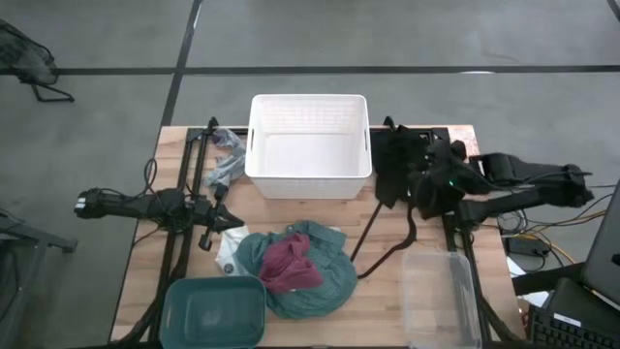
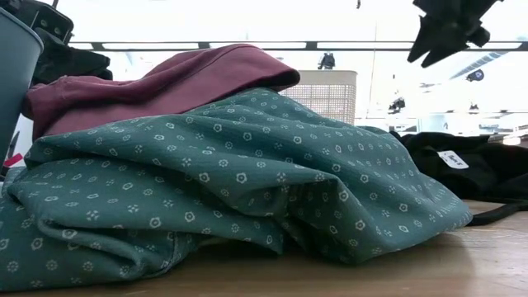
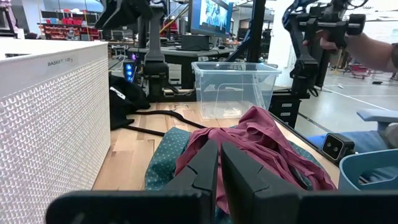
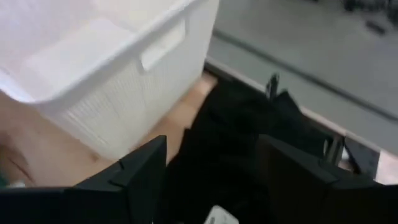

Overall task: Pick & Place Cloths
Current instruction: Put the black shirt into the white bin

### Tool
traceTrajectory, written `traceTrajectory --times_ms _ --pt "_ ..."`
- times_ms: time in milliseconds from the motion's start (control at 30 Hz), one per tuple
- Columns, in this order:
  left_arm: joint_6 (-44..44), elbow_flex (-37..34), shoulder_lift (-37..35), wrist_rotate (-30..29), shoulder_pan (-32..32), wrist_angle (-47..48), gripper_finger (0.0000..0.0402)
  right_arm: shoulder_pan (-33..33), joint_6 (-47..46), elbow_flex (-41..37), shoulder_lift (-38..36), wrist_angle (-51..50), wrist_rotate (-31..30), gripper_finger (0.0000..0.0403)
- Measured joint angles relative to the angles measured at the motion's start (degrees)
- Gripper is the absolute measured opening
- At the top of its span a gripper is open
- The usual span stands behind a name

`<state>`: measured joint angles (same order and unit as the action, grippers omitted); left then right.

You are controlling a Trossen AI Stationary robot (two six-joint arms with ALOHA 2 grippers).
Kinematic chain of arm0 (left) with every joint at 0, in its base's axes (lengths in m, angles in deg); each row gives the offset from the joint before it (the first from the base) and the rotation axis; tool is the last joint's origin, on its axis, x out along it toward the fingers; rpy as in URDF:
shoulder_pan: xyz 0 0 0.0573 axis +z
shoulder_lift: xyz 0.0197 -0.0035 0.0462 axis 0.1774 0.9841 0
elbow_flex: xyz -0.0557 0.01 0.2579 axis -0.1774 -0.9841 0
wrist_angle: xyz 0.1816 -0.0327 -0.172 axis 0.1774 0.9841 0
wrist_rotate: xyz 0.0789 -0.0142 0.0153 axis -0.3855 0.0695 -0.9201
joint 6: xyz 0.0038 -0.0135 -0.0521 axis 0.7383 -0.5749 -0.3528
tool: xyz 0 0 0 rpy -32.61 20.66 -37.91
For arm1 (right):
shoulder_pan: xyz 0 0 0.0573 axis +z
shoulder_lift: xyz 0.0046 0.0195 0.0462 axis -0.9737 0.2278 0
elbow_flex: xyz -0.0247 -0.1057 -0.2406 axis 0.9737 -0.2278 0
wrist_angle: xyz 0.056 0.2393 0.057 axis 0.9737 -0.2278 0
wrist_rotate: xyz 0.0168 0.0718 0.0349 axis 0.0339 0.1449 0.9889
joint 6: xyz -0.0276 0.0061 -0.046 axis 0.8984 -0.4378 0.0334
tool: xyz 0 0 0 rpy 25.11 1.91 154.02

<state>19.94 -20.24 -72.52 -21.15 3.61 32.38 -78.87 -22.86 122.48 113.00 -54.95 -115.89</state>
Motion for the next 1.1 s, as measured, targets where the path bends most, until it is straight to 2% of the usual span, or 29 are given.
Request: traceTrajectory --times_ms 167,233,333,500,900,1100 --pt "-0.02 0.00 0.00 0.00 0.00 0.00 0.0026 -13.52 5.85 1.05 5.50 -2.68 16.35 0.0255" --pt "0.00 0.00 0.00 0.01 -0.01 0.00 0.0026 -18.80 6.96 1.55 7.64 -5.34 20.81 0.0249" --pt "-0.01 0.02 0.00 0.00 0.00 0.00 0.0026 -24.31 11.04 1.57 10.63 -7.53 19.88 0.0240" --pt "-0.01 0.00 0.00 0.00 -0.02 0.00 0.0026 -29.05 16.84 1.24 14.42 -6.95 19.40 0.0241" --pt "0.00 0.00 0.00 0.02 -0.01 0.00 0.0026 -31.44 20.61 0.14 26.65 -3.17 20.78 0.0282" --pt "-0.01 0.01 0.00 0.00 -0.01 0.00 0.0026 -33.01 21.52 -2.14 30.91 -1.99 20.75 0.0271"
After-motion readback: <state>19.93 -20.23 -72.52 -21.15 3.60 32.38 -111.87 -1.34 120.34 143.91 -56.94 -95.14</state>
